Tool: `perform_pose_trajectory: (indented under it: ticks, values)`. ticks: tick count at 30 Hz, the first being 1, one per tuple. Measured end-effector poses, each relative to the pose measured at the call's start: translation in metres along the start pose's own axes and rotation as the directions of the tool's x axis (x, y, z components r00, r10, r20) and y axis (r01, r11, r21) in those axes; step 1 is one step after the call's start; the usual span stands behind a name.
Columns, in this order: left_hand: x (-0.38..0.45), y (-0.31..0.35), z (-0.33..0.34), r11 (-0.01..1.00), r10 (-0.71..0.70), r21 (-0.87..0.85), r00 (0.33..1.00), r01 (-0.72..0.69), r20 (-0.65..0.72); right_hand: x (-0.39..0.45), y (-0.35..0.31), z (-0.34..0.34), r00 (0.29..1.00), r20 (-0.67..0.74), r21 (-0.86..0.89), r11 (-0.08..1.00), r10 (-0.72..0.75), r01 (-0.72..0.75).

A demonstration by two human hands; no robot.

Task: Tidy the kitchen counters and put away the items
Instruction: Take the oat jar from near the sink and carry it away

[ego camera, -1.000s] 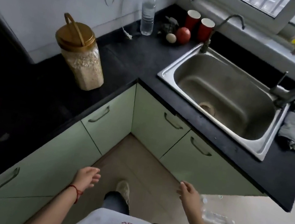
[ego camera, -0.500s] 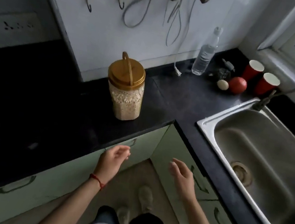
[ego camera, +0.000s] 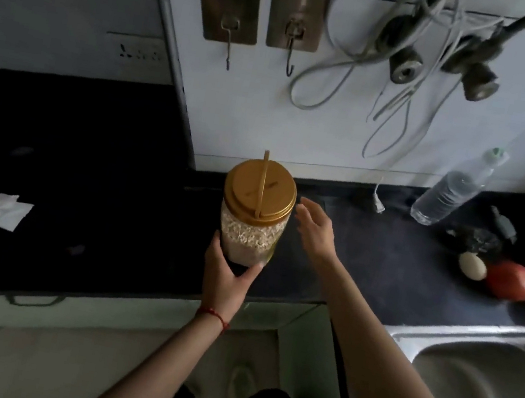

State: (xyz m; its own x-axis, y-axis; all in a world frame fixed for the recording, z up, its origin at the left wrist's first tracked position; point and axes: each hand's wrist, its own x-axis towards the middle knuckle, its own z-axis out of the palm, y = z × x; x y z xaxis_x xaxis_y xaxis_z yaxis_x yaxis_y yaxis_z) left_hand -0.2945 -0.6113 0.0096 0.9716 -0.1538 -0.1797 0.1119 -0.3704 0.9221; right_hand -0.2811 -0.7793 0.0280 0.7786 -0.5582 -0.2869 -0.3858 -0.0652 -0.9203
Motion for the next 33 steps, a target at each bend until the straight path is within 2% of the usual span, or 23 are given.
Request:
perform_pose_trajectory:
  ticks: [5, 14, 21, 25, 29, 33]
  values:
    - [0.001, 0.006, 0.021, 1.000, 0.019, 0.009, 0.994, -0.018, -0.104, 0.024, -0.015, 0.018, 0.988, 0.153, 0.098, 0.994, 0.027, -0.042]
    - [0.017, 0.006, 0.032, 0.991, -0.111, -0.091, 0.979, 0.096, -0.173, 0.029, -0.001, 0.019, 0.982, 0.181, 0.101, 0.994, -0.058, 0.040]
    - [0.021, 0.004, 0.018, 0.999, -0.042, -0.024, 0.989, 0.039, -0.142, 0.039, 0.011, 0.015, 0.981, 0.189, 0.007, 0.999, -0.038, 0.037]
    - [0.025, 0.008, 0.010, 0.999, -0.034, -0.035, 0.991, 0.030, -0.131, 0.036, 0.004, 0.018, 0.976, 0.213, 0.080, 0.997, -0.033, 0.016]
    - [0.022, 0.006, -0.002, 0.988, -0.089, -0.139, 0.986, 0.069, -0.140, 0.028, -0.005, 0.022, 0.971, 0.238, 0.080, 0.997, -0.028, 0.009]
    - [0.018, 0.004, -0.031, 0.927, -0.168, -0.355, 0.981, 0.124, -0.097, 0.007, -0.012, 0.033, 0.962, 0.267, 0.063, 0.997, -0.062, 0.047]
